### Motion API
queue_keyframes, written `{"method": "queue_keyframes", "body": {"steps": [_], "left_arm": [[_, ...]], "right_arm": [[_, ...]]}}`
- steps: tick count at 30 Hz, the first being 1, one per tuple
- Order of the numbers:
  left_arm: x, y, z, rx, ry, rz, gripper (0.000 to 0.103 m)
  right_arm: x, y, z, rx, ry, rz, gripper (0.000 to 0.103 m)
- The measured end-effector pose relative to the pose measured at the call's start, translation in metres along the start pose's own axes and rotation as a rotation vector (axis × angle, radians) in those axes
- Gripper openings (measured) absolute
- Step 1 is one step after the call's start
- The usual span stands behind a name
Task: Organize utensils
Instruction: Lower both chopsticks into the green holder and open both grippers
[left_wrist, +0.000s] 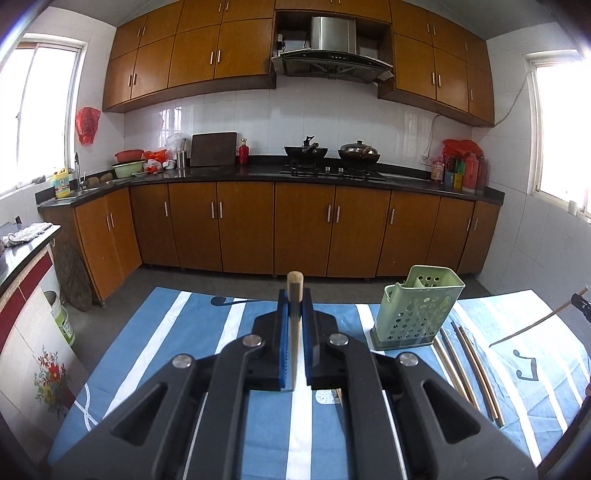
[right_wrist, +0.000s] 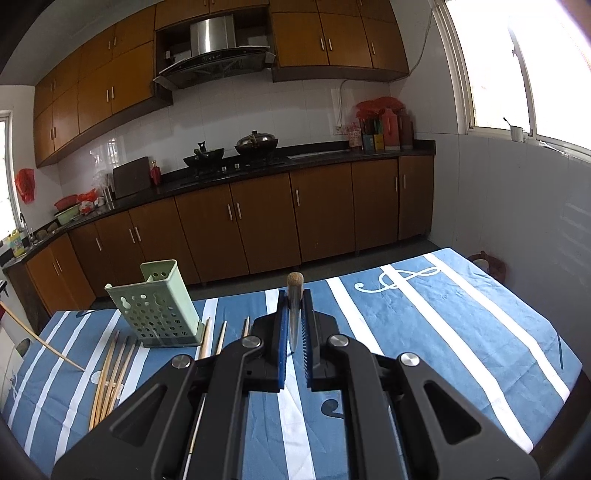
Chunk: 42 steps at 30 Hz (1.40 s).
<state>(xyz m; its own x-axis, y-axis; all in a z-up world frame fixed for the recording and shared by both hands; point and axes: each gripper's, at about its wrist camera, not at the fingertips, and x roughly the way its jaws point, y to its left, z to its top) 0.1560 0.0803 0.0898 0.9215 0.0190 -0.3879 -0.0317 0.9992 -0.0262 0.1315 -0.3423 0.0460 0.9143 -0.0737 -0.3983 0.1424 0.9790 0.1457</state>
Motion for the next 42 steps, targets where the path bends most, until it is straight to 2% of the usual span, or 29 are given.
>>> {"method": "queue_keyframes", "body": {"steps": [7, 15, 19, 24, 27, 32, 36, 42], "left_arm": [[0.004, -0.003, 0.013, 0.022, -0.013, -0.006, 0.008], [0.009, -0.007, 0.055, 0.003, -0.057, -0.013, 0.008], [0.001, -0.016, 0.09, -0.021, -0.121, -0.053, 0.008], [-0.008, -0.039, 0.132, -0.075, -0.201, -0.153, 0.008], [-0.007, -0.056, 0.142, -0.076, -0.222, -0.186, 0.008], [0.01, -0.083, 0.139, -0.091, -0.222, -0.23, 0.008], [0.034, -0.095, 0.128, -0.101, -0.171, -0.255, 0.008], [0.073, -0.107, 0.107, -0.085, -0.1, -0.255, 0.008]], "right_arm": [[0.004, 0.008, 0.019, -0.027, -0.02, 0.002, 0.007], [0.002, 0.033, 0.064, -0.075, -0.124, 0.027, 0.007], [-0.009, 0.043, 0.094, -0.048, -0.205, 0.086, 0.007], [-0.019, 0.061, 0.119, -0.015, -0.279, 0.195, 0.007], [-0.019, 0.072, 0.124, -0.023, -0.283, 0.247, 0.007], [-0.007, 0.092, 0.122, -0.041, -0.258, 0.294, 0.007], [0.006, 0.105, 0.115, -0.06, -0.21, 0.308, 0.007], [0.03, 0.115, 0.101, -0.062, -0.125, 0.3, 0.007]]}}
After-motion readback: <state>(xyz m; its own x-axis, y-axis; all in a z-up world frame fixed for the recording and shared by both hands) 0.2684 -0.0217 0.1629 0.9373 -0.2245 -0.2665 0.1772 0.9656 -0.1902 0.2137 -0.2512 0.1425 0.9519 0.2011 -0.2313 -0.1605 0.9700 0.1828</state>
